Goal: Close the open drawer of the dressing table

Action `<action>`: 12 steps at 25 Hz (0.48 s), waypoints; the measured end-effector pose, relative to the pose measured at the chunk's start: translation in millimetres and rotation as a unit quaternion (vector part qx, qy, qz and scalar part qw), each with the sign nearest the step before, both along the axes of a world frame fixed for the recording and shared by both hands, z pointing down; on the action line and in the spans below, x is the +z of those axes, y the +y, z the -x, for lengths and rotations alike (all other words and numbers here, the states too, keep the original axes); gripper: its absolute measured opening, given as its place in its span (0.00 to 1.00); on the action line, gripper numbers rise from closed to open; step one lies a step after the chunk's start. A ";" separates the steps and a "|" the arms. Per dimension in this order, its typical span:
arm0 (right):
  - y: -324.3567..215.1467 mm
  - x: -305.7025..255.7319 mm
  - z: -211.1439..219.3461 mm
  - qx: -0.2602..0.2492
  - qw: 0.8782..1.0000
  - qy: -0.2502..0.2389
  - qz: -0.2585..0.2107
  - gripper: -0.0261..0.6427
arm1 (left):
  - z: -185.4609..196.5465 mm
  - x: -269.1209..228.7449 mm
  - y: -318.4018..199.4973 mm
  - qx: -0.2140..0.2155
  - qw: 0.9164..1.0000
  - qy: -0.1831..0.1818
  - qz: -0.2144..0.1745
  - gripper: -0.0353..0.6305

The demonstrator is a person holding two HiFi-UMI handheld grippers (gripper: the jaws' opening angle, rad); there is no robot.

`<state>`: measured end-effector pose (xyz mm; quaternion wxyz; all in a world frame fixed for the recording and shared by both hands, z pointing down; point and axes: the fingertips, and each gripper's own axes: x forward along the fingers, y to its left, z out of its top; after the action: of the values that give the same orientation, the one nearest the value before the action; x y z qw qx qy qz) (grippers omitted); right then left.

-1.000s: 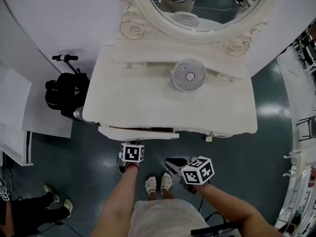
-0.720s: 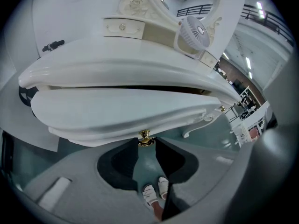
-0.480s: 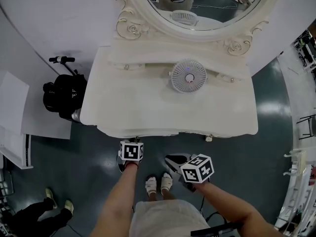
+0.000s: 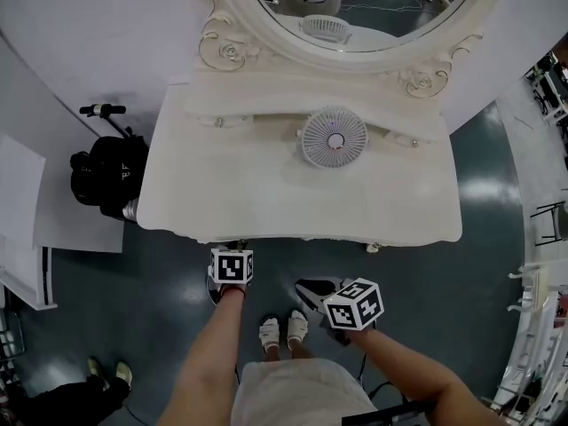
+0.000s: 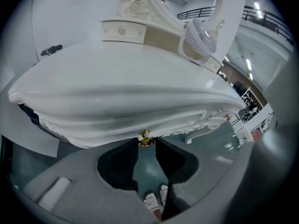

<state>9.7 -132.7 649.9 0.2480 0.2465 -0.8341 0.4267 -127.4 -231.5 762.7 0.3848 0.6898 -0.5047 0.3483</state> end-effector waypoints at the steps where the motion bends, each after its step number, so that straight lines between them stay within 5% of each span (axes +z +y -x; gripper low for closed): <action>1: -0.2 0.2 -0.9 0.002 1.000 0.000 0.000 0.07 | 0.3 0.0 -2.2 -0.001 1.000 -0.001 0.001 0.24; 12: -6.1 2.4 -7.3 0.010 1.000 0.002 -0.001 0.07 | -0.7 1.1 -6.9 0.000 1.000 0.000 -0.001 0.24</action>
<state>17.1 -138.7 652.3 0.2452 0.2561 -0.8313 0.4281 -126.7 -238.4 763.8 0.3841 0.6902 -0.5049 0.3481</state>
